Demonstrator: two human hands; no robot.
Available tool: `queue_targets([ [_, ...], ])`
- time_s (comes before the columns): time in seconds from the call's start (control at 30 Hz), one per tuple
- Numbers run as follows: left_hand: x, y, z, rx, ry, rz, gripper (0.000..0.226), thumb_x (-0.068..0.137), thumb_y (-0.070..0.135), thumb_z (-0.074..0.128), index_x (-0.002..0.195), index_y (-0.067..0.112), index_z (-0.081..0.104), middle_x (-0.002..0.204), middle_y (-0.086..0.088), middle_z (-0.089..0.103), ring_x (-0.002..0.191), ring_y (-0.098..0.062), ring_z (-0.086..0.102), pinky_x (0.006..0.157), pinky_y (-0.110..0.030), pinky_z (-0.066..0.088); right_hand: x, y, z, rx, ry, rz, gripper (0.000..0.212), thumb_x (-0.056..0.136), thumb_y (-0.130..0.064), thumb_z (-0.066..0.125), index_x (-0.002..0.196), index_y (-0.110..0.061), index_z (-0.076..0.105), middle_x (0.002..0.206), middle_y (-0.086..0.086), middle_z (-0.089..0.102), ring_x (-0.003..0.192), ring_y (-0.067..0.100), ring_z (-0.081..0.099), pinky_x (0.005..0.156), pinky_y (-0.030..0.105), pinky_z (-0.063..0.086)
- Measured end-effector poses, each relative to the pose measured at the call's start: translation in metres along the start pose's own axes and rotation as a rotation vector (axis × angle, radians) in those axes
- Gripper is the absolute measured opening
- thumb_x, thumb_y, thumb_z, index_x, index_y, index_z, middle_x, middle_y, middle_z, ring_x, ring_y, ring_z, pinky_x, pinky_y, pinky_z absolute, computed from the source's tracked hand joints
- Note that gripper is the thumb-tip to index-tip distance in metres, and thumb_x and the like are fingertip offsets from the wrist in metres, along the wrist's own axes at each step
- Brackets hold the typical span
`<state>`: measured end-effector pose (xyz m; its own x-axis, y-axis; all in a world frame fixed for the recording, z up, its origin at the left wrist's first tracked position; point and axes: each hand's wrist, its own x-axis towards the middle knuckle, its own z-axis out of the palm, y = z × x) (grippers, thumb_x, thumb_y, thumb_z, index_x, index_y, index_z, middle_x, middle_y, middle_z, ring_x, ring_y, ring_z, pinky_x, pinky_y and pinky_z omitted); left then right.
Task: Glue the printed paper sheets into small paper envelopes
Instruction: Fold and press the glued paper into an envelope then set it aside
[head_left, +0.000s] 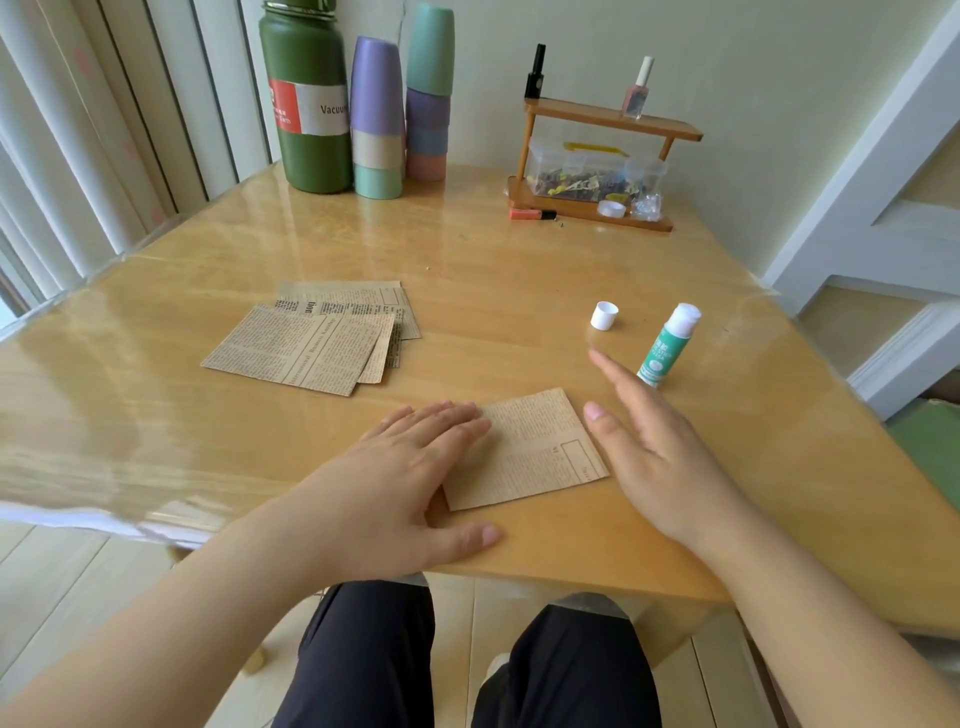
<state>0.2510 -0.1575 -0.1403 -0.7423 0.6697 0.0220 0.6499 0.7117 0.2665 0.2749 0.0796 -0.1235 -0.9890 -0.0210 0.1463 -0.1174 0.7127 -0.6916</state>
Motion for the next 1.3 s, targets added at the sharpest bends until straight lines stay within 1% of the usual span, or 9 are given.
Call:
queue_targets([
  [0.17, -0.004, 0.001, -0.001, -0.011, 0.103, 0.045, 0.092, 0.071, 0.079, 0.027, 0.148, 0.029, 0.021, 0.153, 0.011, 0.02, 0.139, -0.008, 0.018, 0.109, -0.019, 0.005, -0.009, 0.001, 0.003, 0.009, 0.017, -0.021, 0.053, 0.096, -0.045, 0.04, 0.146, -0.031, 0.029, 0.141, -0.026, 0.028, 0.121, -0.03, 0.019, 0.095, -0.008, 0.012],
  [0.4, -0.008, 0.003, 0.001, -0.009, 0.128, 0.057, 0.09, 0.069, 0.08, 0.029, 0.147, 0.035, 0.019, 0.149, 0.018, 0.022, 0.136, -0.004, 0.019, 0.109, -0.02, 0.008, -0.013, 0.003, 0.0, 0.052, 0.043, -0.034, 0.054, 0.093, -0.052, 0.037, 0.143, -0.034, 0.032, 0.128, -0.039, 0.027, 0.112, -0.034, 0.02, 0.092, -0.009, 0.017],
  [0.53, -0.001, 0.009, -0.002, 0.041, 0.185, 0.07, 0.088, 0.071, 0.078, 0.034, 0.145, 0.032, 0.026, 0.147, 0.013, 0.029, 0.133, -0.01, 0.029, 0.113, -0.031, 0.01, -0.014, 0.003, 0.002, 0.059, 0.047, -0.056, 0.052, 0.091, -0.05, 0.036, 0.141, -0.035, 0.035, 0.128, -0.041, 0.029, 0.122, -0.025, 0.027, 0.094, -0.006, 0.02],
  [0.67, 0.012, 0.012, -0.003, 0.051, 0.168, 0.14, 0.084, 0.072, 0.075, 0.032, 0.143, 0.03, 0.032, 0.145, 0.013, 0.034, 0.132, -0.007, 0.033, 0.117, -0.036, 0.011, -0.015, 0.005, 0.002, 0.067, 0.025, -0.062, 0.047, 0.093, -0.043, 0.037, 0.139, -0.032, 0.041, 0.137, -0.024, 0.043, 0.127, -0.013, 0.036, 0.097, -0.001, 0.025],
  [0.8, 0.021, 0.011, -0.001, 0.096, 0.27, 0.286, 0.057, 0.083, 0.06, 0.042, 0.114, 0.018, 0.065, 0.105, 0.005, 0.067, 0.092, -0.017, 0.065, 0.083, -0.03, 0.052, -0.015, 0.009, 0.002, 0.118, 0.01, -0.054, 0.045, 0.096, -0.044, 0.038, 0.138, -0.029, 0.044, 0.137, -0.017, 0.049, 0.125, -0.012, 0.039, 0.101, 0.006, 0.031],
  [1.03, 0.026, 0.018, 0.001, 0.037, 0.471, 0.344, 0.026, 0.092, 0.028, 0.043, 0.083, 0.012, 0.062, 0.067, 0.003, 0.061, 0.057, -0.02, 0.057, 0.053, -0.031, 0.049, -0.015, 0.007, -0.003, 0.126, 0.002, -0.046, 0.047, 0.092, -0.052, 0.04, 0.134, -0.03, 0.049, 0.124, -0.022, 0.057, 0.115, -0.018, 0.046, 0.091, 0.001, 0.034],
  [1.17, 0.019, 0.023, -0.015, -0.361, 0.603, 0.134, 0.011, 0.091, 0.033, 0.051, 0.086, 0.026, 0.058, 0.071, 0.012, 0.063, 0.065, -0.004, 0.057, 0.054, -0.016, 0.042, -0.008, 0.002, -0.014, 0.062, -0.003, -0.056, 0.055, 0.079, -0.062, 0.059, 0.129, -0.041, 0.049, 0.115, -0.029, 0.062, 0.108, -0.013, 0.051, 0.087, 0.002, 0.035],
  [1.23, 0.019, 0.024, -0.027, -0.617, 0.66, 0.015, 0.013, 0.092, 0.025, 0.057, 0.079, 0.022, 0.059, 0.066, 0.015, 0.062, 0.065, 0.002, 0.057, 0.056, -0.007, 0.036, 0.001, 0.0, -0.018, 0.095, 0.031, -0.022, 0.059, 0.074, -0.047, 0.069, 0.129, -0.045, 0.047, 0.11, -0.029, 0.063, 0.101, -0.002, 0.057, 0.092, 0.01, 0.039],
  [1.3, 0.021, 0.021, -0.04, -0.888, 0.688, -0.091, 0.017, 0.091, 0.026, 0.058, 0.076, 0.018, 0.06, 0.062, 0.015, 0.057, 0.059, 0.001, 0.05, 0.06, -0.012, 0.038, 0.012, -0.003, -0.02, 0.253, 0.046, 0.001, 0.065, 0.072, -0.035, 0.074, 0.131, -0.041, 0.047, 0.105, -0.016, 0.067, 0.105, 0.0, 0.058, 0.104, 0.022, 0.039],
])
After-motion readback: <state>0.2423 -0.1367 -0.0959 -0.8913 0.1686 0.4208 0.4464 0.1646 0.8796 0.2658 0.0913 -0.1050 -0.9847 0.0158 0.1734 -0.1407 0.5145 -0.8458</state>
